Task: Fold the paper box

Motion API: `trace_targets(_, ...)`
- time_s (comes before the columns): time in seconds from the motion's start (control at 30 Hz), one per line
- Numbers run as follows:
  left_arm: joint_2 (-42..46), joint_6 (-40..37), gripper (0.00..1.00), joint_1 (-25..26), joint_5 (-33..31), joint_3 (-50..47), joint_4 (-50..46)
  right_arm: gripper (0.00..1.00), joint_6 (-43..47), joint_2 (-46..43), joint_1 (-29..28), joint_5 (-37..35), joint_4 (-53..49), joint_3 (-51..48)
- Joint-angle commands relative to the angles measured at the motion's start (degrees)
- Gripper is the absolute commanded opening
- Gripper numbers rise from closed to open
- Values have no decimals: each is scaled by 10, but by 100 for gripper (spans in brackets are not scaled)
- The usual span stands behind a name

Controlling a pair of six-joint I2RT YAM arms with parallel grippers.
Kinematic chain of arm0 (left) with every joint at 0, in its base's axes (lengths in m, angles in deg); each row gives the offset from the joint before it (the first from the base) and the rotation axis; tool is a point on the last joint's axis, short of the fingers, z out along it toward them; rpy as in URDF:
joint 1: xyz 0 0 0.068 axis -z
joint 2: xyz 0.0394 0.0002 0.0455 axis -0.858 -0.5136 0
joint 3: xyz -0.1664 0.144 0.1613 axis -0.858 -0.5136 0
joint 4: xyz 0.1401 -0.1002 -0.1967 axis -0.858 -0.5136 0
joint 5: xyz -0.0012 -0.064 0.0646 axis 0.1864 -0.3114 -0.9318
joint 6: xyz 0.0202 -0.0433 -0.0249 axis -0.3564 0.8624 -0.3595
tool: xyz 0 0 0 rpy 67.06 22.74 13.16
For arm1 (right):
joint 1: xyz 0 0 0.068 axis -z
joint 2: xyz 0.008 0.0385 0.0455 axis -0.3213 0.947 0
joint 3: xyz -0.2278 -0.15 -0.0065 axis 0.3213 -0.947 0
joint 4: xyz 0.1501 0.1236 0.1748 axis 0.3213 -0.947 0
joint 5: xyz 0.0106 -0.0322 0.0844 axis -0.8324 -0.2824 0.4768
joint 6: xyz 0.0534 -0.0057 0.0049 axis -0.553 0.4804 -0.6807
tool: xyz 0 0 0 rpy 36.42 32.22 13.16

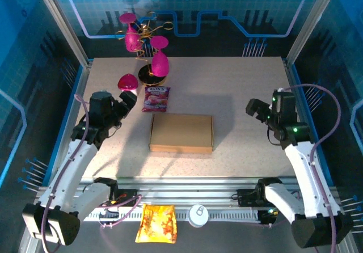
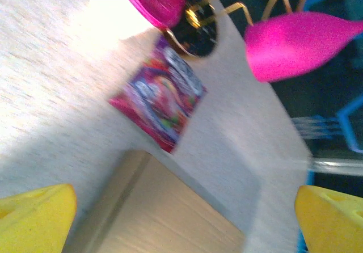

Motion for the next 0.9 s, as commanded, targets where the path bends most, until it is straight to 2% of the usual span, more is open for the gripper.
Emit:
trace_targets(0.0,31,-68,99,-8,-159,3,-73,100,44,-8,10,-53,41,-51)
trace_targets(0.1,74,-52,100,-18,-260,-49,-79,100,109,-26,9,-92,146,-141)
trace_targets(0.17,120,-91,100,-19,-292,-114,2,100,156,-34,-2,-124,238,-204)
trace_targets(0.23,166,-84,99,-19,-353,-176,52,100,233,-37,-29,-161,345,-262)
trace_targets(0.3,188,-165,99,-19,-413,-223,99,100,350,-16,-68,-182,499,-322)
trace_targets(0.33,185,-215,99,-19,-420,-234,121,100,380,3,-77,-172,553,-343)
trace_targets(0.4,165,-347,99,-19,-394,-251,176,100,383,58,-81,-148,622,-351)
trace_targets(0.5,132,-465,99,-19,-328,-290,262,100,380,146,-94,-146,699,-343)
trace_targets(0.6,95,-516,99,-20,-301,-343,371,100,396,231,-102,-139,753,-323)
trace_targets(0.7,44,-533,99,-28,-267,-387,485,100,423,289,-101,-114,790,-304)
trace_targets(0.77,6,-531,99,-36,-249,-371,495,100,427,311,-98,-108,792,-286)
trace_targets(0.87,-49,-543,99,-42,-209,-365,560,100,431,327,-86,-95,760,-261)
